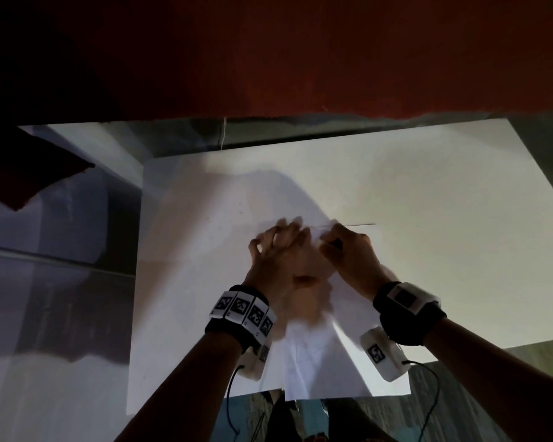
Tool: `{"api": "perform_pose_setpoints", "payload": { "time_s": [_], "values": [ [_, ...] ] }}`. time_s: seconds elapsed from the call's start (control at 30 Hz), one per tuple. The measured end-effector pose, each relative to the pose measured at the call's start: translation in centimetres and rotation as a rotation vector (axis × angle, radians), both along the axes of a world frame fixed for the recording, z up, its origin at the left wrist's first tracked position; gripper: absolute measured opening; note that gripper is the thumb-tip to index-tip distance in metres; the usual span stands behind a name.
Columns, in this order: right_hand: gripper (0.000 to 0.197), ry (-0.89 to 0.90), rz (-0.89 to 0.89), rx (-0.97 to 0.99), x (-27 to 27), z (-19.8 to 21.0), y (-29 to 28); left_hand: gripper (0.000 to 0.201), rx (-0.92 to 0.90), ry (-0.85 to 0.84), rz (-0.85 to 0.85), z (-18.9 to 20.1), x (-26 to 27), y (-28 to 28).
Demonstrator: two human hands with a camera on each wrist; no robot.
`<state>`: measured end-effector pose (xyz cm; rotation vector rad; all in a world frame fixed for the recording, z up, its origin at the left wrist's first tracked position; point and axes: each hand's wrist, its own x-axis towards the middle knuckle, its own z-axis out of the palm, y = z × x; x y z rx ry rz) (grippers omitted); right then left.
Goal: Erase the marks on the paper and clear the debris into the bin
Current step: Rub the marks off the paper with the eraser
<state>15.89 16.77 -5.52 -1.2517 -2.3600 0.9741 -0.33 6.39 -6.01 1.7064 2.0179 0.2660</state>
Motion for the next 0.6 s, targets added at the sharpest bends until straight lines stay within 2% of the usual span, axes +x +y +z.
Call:
{"api": "perform_pose_setpoints", "payload": {
  "time_s": [0.13,0.2,0.27,0.33,0.4,0.5,0.53,0.6],
  "values": [
    [0.011,-0.072,0.084,0.044,-0.8,0.3,1.3,0.113,-0.008,-0.002,-0.013,-1.0,-0.4,-0.3],
    [0.010,-0.069,0.054,0.061,-1.2,0.6,1.5,0.114,-0.005,-0.009,-0.016,-1.1,-0.5,-0.1],
    [0.009,-0.055,0.014,0.050,-1.4,0.4,0.1,0.114,0.017,-0.010,-0.012,-1.2,-0.7,-0.2],
    [0.009,-0.028,0.080,0.026,-1.6,0.4,-2.0,0.114,0.045,-0.002,-0.007,-1.5,-0.8,-0.3],
    [0.007,-0.012,0.122,0.048,-1.2,0.3,-1.7,0.114,0.045,0.004,-0.007,-1.6,-0.8,-0.3],
    [0.004,-0.019,-0.045,0.074,-1.0,0.4,0.9,0.116,0.032,0.014,-0.003,-1.7,-0.7,-0.1],
    [0.006,-0.017,-0.046,0.071,-1.0,0.4,0.6,0.116,0.035,0.013,-0.002,-1.7,-0.7,-0.1],
    [0.011,-0.001,0.096,0.054,-1.4,0.6,-1.5,0.114,0.042,0.008,-0.004,-1.8,-0.8,-0.2]
  ]
}}
